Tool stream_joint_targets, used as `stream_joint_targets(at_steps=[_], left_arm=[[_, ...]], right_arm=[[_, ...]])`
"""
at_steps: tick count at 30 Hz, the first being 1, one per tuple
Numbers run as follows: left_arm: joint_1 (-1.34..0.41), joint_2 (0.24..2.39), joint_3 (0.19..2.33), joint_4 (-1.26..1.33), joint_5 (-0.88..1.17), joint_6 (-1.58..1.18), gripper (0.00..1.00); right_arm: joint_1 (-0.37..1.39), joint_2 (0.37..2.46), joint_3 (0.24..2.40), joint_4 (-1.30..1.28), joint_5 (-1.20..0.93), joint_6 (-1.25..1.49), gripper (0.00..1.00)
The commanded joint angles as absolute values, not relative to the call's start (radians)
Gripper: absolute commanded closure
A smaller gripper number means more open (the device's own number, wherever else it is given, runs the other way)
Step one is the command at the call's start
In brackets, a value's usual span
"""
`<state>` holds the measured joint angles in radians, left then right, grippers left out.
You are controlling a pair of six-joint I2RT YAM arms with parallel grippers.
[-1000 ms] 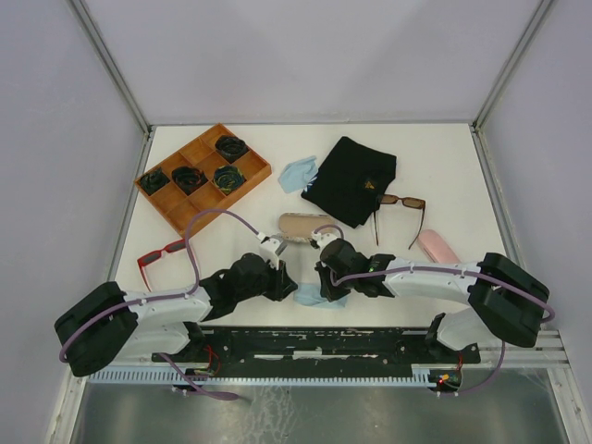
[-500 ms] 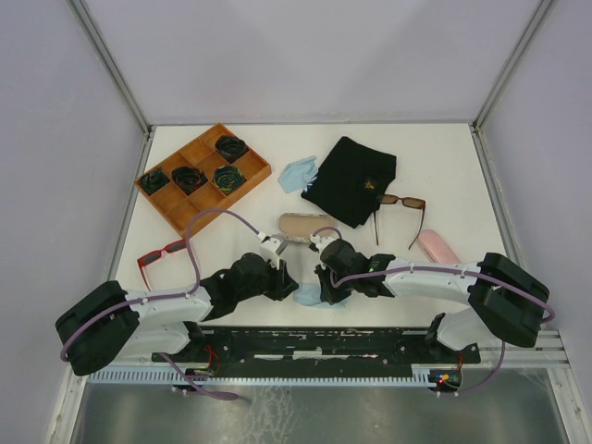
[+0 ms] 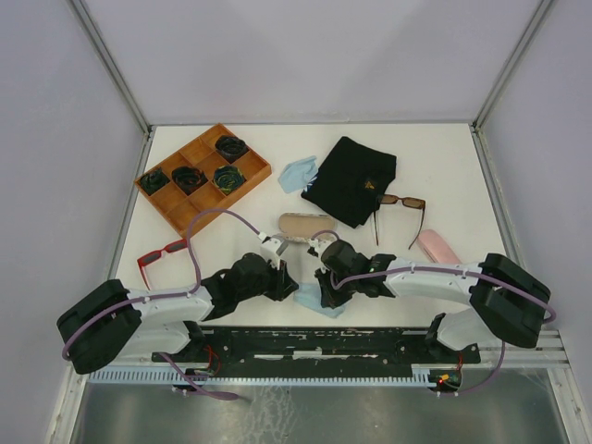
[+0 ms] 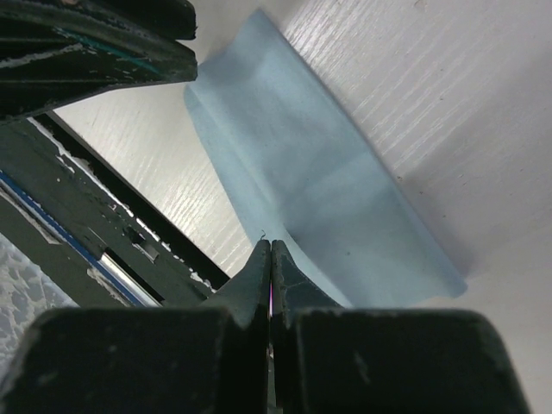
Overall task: Organize the sunglasses
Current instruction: Adjust the glasses cleaning cloth at the center of the board.
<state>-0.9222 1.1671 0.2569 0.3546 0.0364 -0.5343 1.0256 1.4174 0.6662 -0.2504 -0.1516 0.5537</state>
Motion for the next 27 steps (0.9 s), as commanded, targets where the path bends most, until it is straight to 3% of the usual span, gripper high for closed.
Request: stream_joint_targets(at_steps=[1,6,16,27], left_arm=[[-0.920,1.164,0.268,0.410,0.038,-0.543,0.75],[-0.920,1.162,0.270,0.410,0.033,-0.547,0.74],[-0.920,1.188,0.293,0.393,0.059,-0.535,0.65],[-0.921,1.235,0.304,0.377,0.119,-0.527,0.62]], right_arm=[[1.029,1.374,0.665,-0.244,-0.189,0.535,0.99],[1.028,1.330,0.658,-0.265,-0.134,0.529,0.93],[1.025,1.118,0.599,-0.413,0.328,0.692,0.69],[1.022,1.103,0.543,-0.386,0.307,0.763,0.67]])
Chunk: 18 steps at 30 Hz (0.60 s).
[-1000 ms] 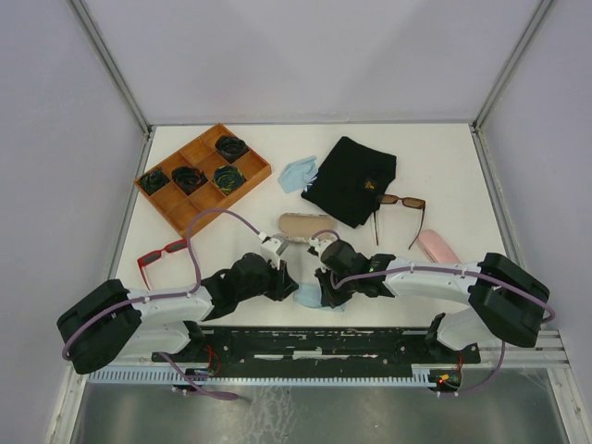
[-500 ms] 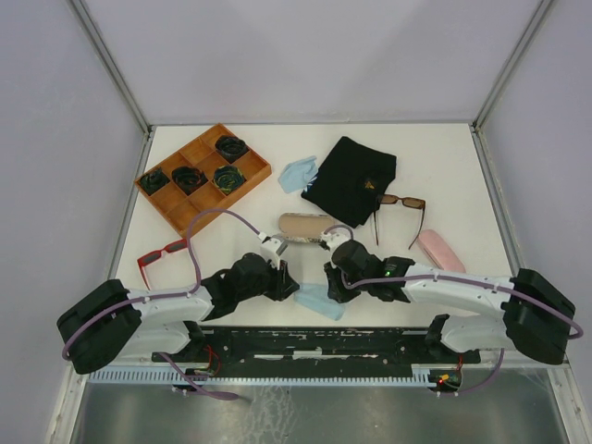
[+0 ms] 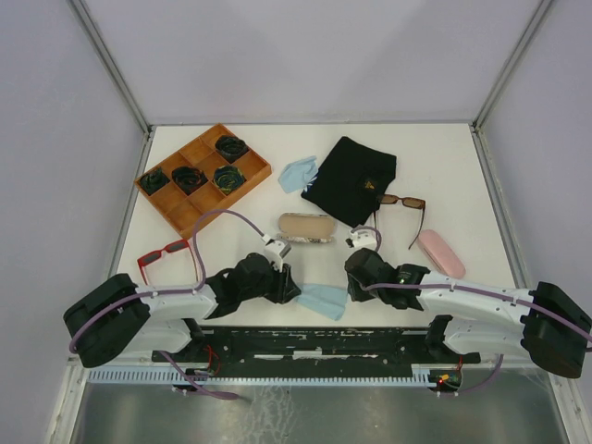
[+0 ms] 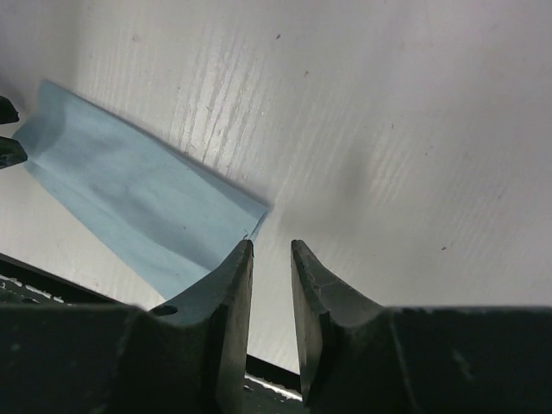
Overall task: Organize the sunglasses
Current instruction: Adjust the glasses cleaning cloth at the center of the board.
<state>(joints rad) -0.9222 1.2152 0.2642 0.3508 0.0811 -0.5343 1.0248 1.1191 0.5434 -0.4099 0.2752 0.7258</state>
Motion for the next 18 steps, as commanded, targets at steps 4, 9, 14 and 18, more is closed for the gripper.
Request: stream_joint_targets(at_steps=[4,9,14,18], left_arm=[[-0.925,1.271,0.319,0.376,0.135,-0.519,0.61],[-0.927,1.291,0.332,0.376,0.133,-0.517,0.61],[-0.926,1.300,0.341,0.376,0.117,-0.517,0.62],[-0.926,1.310,0.348,0.374,0.108,-0.515,0.63]], right_arm=[[1.022,1.105,0.542,-0.387,0.299,0.766,0.66],[1.022,1.092,0.521,-0.359,0.278,0.790,0.61],[1.020,1.104,0.512,-0.330,0.260,0.805,0.61],[1.014,1.124,0.507,-0.294,0.240,0.810,0.61]])
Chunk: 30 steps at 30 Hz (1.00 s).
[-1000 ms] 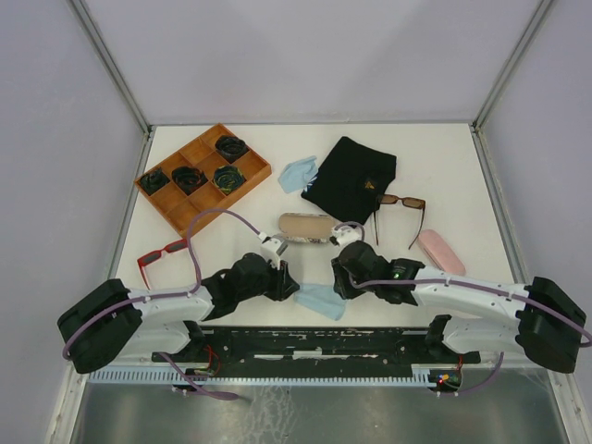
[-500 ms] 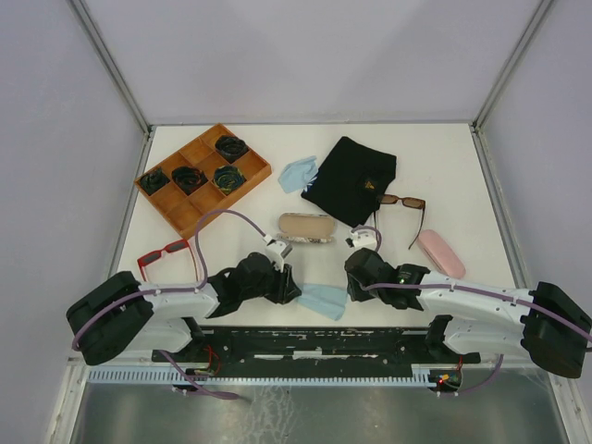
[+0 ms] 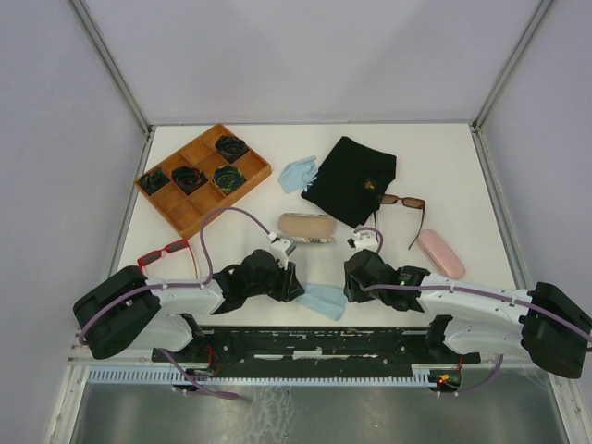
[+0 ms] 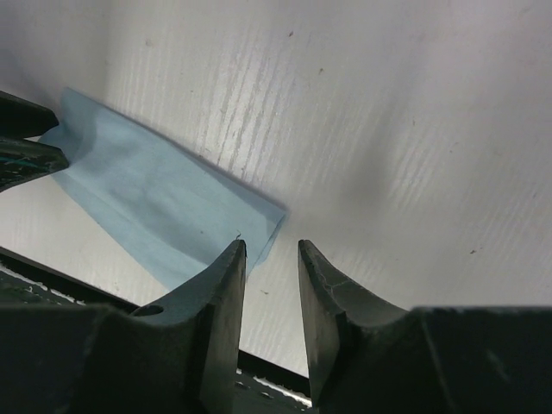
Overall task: Organize the sunglasses
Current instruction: Adjust the glasses cleaning cloth at the center of the board.
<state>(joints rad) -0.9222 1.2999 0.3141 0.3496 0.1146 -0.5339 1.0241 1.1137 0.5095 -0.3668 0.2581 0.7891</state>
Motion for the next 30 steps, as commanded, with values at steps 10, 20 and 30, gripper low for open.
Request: stream_joint_targets(at_steps=[10,20,30], left_arm=[[-0.926,1.310,0.354,0.373,0.102,-0.518,0.66],[-0.926,1.316,0.362,0.370,0.094,-0.518,0.80],[-0.927,1.286,0.346,0.361,0.078,-0.530,0.97]], right_arm=[[1.002,1.161,0.511,-0.315,0.225,0.839,0.64],[0.992,1.230,0.511,-0.264,0.173,0.839,0.70],[0.968,1.276,0.519,-0.234,0.178,0.804,0.84]])
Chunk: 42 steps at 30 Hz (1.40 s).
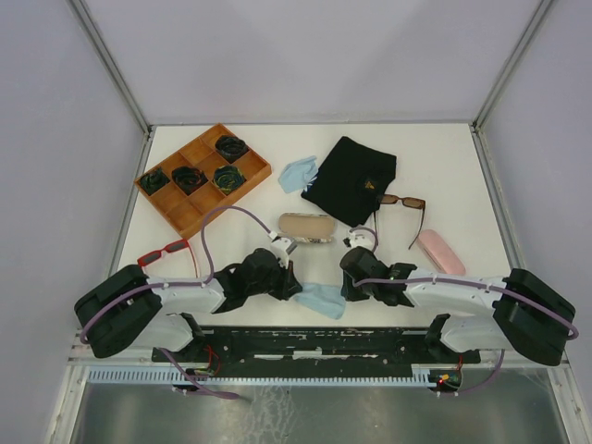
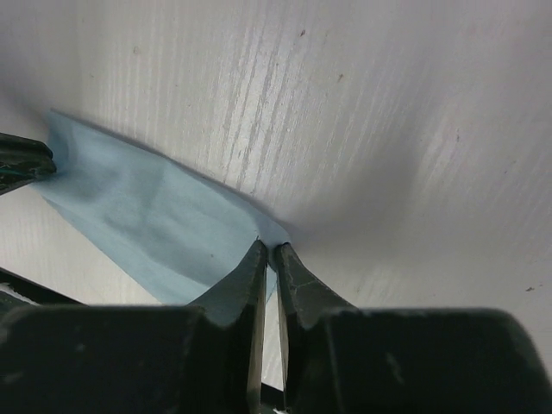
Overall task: Organize the sunglasses
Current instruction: Adjust the glasses cleaning cloth at the center of the board.
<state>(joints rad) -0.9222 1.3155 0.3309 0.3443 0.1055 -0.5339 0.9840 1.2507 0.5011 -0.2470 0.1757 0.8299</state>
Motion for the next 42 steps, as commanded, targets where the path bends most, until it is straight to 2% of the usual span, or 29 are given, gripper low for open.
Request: stream_joint_targets(at_steps=[1,7,11,14,16,22,26,42], left_arm=[[-0.927,1.279,0.345,0.357,0.073,-0.531,0.97],[-0.926,1.229,0.335,0.337,0.023,-0.547,0.97],[-0.925,1.204,0.331,0.325,-0.010,-0.557,0.97],[-0.924,1.202,0.328,0.323,-0.018,-0.560,0.97],[-0.925,1.209,0.328,0.323,-0.013,-0.560,0.97],[-0.925,1.227,0.323,0.335,0.021,-0.558,0.72],[-0.924,1.231,0.324,0.337,0.041,-0.553,0.63],[-0.927,1.318,0.340,0.370,0.122,-0.543,0.62]], right_arm=[[0.964,1.279,0.522,-0.231,0.178,0.796,0.86],[0.936,1.293,0.558,-0.220,0.167,0.735,0.98],[0.921,1.295,0.576,-0.230,0.159,0.716,1.00],[0.913,1.293,0.577,-0.233,0.150,0.717,0.86],[0.912,1.289,0.573,-0.232,0.138,0.720,0.81],[0.911,1.266,0.563,-0.246,0.110,0.730,0.72],[0.911,1.239,0.556,-0.274,0.109,0.732,0.68],[0.911,1.166,0.557,-0.322,0.113,0.743,0.60]])
